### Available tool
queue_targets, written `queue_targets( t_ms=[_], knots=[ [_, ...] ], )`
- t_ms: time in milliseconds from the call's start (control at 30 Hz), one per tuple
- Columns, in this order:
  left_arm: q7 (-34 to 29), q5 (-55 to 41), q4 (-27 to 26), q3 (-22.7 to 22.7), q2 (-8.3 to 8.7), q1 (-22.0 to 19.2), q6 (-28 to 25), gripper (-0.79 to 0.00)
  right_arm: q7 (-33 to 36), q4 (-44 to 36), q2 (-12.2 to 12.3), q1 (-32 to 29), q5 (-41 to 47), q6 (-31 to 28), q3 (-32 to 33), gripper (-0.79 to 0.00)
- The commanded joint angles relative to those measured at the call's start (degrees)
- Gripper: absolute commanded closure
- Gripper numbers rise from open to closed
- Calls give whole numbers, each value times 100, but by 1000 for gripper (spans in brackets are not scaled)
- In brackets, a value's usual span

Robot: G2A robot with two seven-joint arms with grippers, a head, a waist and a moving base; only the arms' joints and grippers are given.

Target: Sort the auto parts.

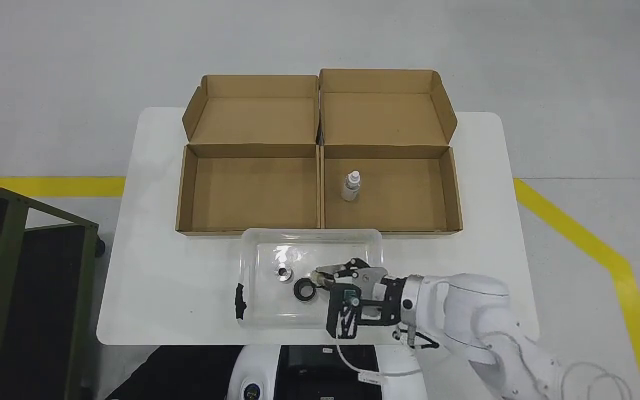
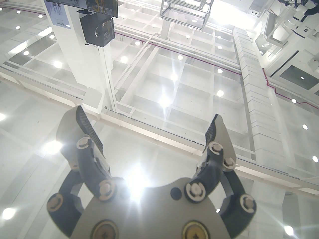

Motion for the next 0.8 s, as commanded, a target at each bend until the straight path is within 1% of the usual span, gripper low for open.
queue_targets(
  t_ms=[0, 133, 300, 400, 567, 767],
  knots=[
    [0, 0, 0, 0, 0, 0, 0, -785, -586, 6, 6, -57, 31, 86, 115, 0],
    [0, 0, 0, 0, 0, 0, 0, -785, -1505, 36, 19, -151, 90, 261, 374, 0],
    [0, 0, 0, 0, 0, 0, 0, -785, -2410, 60, 29, -217, 425, 348, 672, 0],
    [0, 0, 0, 0, 0, 0, 0, -785, -2816, 88, 35, -234, 656, 370, 855, 0],
    [0, 0, 0, 0, 0, 0, 0, -785, -3548, 56, 33, -381, 862, 588, 1130, 0],
    [0, 0, 0, 0, 0, 0, 0, -785, -4021, 119, 40, -498, 1022, 569, 1347, 0]
  ],
)
